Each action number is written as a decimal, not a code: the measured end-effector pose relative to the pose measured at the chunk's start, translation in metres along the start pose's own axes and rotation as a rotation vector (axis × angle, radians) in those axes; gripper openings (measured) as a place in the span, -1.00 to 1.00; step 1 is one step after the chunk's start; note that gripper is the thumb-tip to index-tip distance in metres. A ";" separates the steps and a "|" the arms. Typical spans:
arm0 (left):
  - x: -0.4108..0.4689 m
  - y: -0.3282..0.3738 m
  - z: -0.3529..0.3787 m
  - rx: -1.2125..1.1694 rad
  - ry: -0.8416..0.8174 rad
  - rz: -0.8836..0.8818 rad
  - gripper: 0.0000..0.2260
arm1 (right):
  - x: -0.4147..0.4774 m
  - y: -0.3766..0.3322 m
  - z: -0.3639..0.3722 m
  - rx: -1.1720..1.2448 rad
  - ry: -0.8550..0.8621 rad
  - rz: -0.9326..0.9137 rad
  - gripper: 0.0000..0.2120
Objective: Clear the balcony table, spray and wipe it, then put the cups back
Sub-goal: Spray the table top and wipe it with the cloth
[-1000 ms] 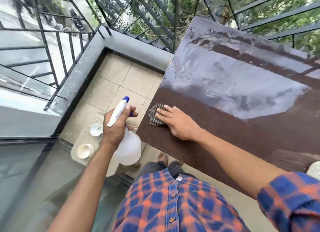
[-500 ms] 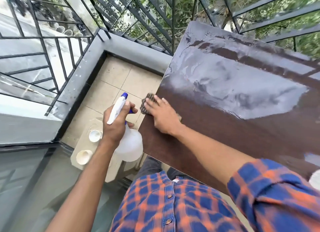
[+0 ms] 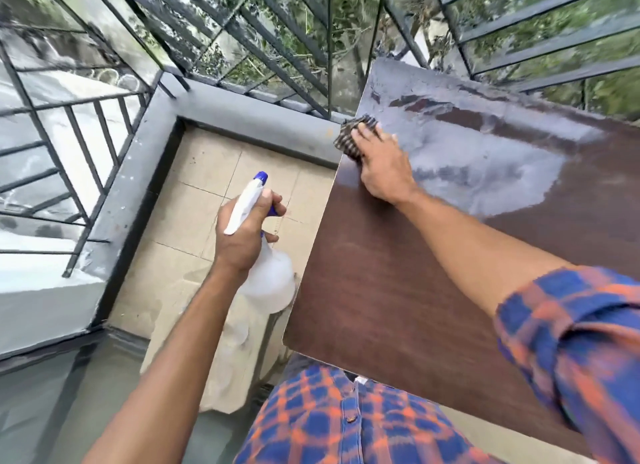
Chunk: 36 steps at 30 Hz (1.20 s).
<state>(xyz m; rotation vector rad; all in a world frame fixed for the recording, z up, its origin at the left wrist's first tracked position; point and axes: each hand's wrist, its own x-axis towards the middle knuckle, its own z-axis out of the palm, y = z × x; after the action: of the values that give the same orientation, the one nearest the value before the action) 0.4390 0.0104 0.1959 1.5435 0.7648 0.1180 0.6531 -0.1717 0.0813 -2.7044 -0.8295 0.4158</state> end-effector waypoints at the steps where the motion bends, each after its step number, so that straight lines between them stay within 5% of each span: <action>1: 0.011 0.002 -0.001 0.000 -0.008 -0.001 -0.73 | -0.003 -0.007 0.005 -0.018 0.027 -0.013 -0.37; 7: 0.072 0.006 0.005 0.018 -0.064 -0.032 -0.73 | -0.071 -0.030 0.042 -0.061 0.009 -0.391 -0.45; 11: 0.104 0.011 0.018 0.031 -0.128 -0.008 -0.71 | -0.056 -0.002 0.033 -0.039 -0.050 -0.466 -0.49; 21: 0.163 0.017 0.064 0.054 -0.175 -0.011 -0.76 | 0.126 0.026 -0.035 0.079 0.056 0.109 -0.48; 27: 0.185 0.025 0.086 0.100 -0.158 0.043 -0.79 | 0.116 0.034 -0.036 0.087 0.159 0.286 -0.39; 33: 0.189 0.036 0.091 0.125 -0.197 0.082 -0.82 | 0.071 0.105 -0.056 0.087 0.302 0.822 -0.33; 36: 0.188 0.038 0.092 0.138 -0.197 0.093 -0.85 | 0.067 0.111 -0.060 0.122 0.313 0.930 -0.31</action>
<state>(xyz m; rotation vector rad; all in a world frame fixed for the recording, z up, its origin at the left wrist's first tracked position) 0.6446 0.0340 0.1482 1.6938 0.5547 -0.0185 0.7830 -0.2322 0.0855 -2.7635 0.5569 0.1885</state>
